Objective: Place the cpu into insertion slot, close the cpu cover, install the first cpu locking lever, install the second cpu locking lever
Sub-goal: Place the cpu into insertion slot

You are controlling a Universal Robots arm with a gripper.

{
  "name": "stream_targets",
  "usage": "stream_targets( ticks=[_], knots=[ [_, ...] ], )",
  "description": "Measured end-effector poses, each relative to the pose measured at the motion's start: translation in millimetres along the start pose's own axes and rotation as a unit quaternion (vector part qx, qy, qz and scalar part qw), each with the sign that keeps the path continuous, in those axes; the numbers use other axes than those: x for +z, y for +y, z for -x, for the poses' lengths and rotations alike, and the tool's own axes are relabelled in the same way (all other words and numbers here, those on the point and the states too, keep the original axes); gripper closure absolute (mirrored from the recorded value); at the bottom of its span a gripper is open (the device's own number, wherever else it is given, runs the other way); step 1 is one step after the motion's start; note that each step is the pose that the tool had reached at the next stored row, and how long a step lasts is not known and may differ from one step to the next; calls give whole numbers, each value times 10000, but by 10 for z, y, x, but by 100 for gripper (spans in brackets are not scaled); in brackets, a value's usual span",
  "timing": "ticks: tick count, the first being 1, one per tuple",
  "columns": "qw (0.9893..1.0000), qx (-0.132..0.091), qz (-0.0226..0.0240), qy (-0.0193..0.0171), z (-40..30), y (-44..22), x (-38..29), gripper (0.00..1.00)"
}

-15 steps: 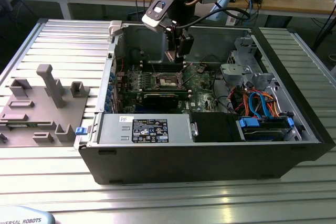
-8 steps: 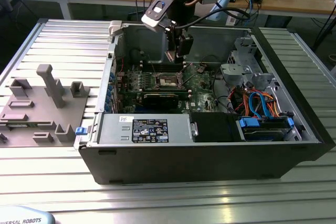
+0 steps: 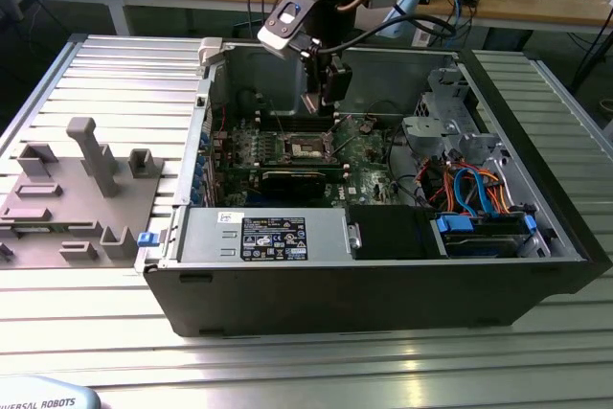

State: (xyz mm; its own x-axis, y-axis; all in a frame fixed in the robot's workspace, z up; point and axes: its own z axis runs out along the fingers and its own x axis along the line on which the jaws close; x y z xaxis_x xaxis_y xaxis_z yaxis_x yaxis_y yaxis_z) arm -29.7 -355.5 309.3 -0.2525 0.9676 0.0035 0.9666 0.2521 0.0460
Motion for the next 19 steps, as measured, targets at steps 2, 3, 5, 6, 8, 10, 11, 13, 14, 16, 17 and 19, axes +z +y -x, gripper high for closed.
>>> stream_targets(
  ticks=[2, 3, 5, 6, 8, 10, 11, 13, 14, 16, 17, 19],
  knots=[
    [10000, 14, 0, 0, -1, -2, 1, 46],
    [10000, 16, 0, -1, -1, -2, 1, 46],
    [10000, 44, 0, -2, 0, -3, 14, 46],
    [10000, 44, 0, -2, -1, -3, 14, 46],
    [10000, 44, 1, -2, -1, -3, 18, 46],
    [10000, 47, 1, -2, -1, -6, 21, 46],
    [10000, 46, 1, -2, -1, -7, 22, 46],
    [10000, 46, 0, -2, -2, -8, 26, 46],
    [10000, 45, 0, -2, -2, -8, 26, 46],
    [10000, 47, 0, -2, -3, -12, 28, 46],
    [10000, 47, 0, -2, -3, -14, 30, 46],
    [10000, 45, 0, -2, -5, -17, 33, 46]
  ],
)
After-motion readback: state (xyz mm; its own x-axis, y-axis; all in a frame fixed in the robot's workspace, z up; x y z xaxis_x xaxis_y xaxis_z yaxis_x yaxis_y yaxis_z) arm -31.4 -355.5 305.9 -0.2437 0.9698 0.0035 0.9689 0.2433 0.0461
